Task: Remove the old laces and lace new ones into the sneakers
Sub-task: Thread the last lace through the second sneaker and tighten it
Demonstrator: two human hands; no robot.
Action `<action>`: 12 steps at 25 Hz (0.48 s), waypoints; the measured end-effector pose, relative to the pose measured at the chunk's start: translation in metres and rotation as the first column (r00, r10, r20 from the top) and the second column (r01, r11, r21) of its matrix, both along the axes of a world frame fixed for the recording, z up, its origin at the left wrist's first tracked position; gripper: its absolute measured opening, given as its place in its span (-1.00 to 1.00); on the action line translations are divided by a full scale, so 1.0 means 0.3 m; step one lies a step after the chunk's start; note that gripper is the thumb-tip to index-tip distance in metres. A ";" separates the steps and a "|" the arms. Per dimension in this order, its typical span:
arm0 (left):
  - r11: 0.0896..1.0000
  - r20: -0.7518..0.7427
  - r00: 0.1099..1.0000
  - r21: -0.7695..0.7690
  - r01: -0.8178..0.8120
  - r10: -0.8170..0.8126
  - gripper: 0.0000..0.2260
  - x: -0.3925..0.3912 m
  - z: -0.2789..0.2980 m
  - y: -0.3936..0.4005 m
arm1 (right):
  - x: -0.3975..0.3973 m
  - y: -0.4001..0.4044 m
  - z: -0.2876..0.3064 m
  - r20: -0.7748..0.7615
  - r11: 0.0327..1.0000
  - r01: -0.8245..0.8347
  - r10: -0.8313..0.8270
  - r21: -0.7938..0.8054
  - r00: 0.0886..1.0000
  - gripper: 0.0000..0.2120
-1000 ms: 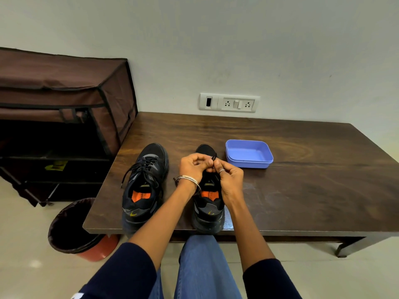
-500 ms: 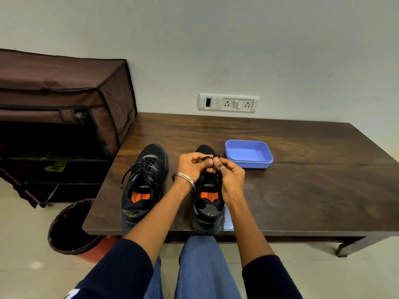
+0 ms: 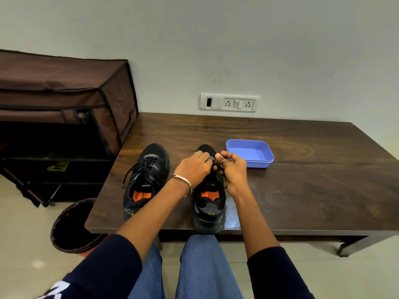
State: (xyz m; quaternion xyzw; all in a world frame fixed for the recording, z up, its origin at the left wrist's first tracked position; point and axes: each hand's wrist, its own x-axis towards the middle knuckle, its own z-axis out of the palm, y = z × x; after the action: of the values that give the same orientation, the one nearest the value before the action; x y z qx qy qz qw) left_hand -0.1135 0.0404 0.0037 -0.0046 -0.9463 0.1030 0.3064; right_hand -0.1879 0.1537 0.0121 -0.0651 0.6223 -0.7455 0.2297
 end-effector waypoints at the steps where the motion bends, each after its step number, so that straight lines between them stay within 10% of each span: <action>1: 0.988 0.088 0.996 0.157 -0.012 -0.002 -0.84 -0.013 0.028 -0.004 | -0.004 0.009 -0.005 -0.052 1.000 -0.011 0.012 0.024 0.999 -0.80; 2: 0.920 0.241 0.970 0.373 -0.120 0.029 -0.78 -0.021 0.066 -0.007 | -0.009 0.017 -0.013 -0.123 0.997 -0.007 0.016 0.075 0.992 -0.82; 4: 0.474 0.440 0.898 0.796 -0.376 -0.025 -0.75 -0.019 0.122 -0.010 | -0.019 0.037 -0.030 -0.262 0.982 0.052 -0.003 0.181 0.965 -0.86; 6: -0.092 0.454 0.884 0.881 -0.464 -0.111 -0.78 -0.018 0.144 -0.003 | -0.016 0.060 -0.035 -0.314 0.978 0.100 -0.039 0.183 0.949 -0.90; 7: -0.234 0.446 0.886 0.854 -0.465 -0.130 -0.78 -0.023 0.135 -0.005 | -0.011 0.071 -0.035 -0.316 0.986 0.081 -0.032 0.144 0.948 -0.90; 12: -0.411 0.382 0.914 0.818 -0.402 -0.135 -0.81 -0.034 0.116 0.011 | 0.023 0.077 -0.016 -0.403 0.983 -0.108 0.160 0.148 0.901 -0.86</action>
State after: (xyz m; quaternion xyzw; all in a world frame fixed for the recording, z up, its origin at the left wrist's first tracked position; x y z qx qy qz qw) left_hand -0.1237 0.0437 0.0385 0.3573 -0.6259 -0.6932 -0.0039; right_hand -0.1811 0.1768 0.0073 -0.2498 0.6953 -0.6577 0.1471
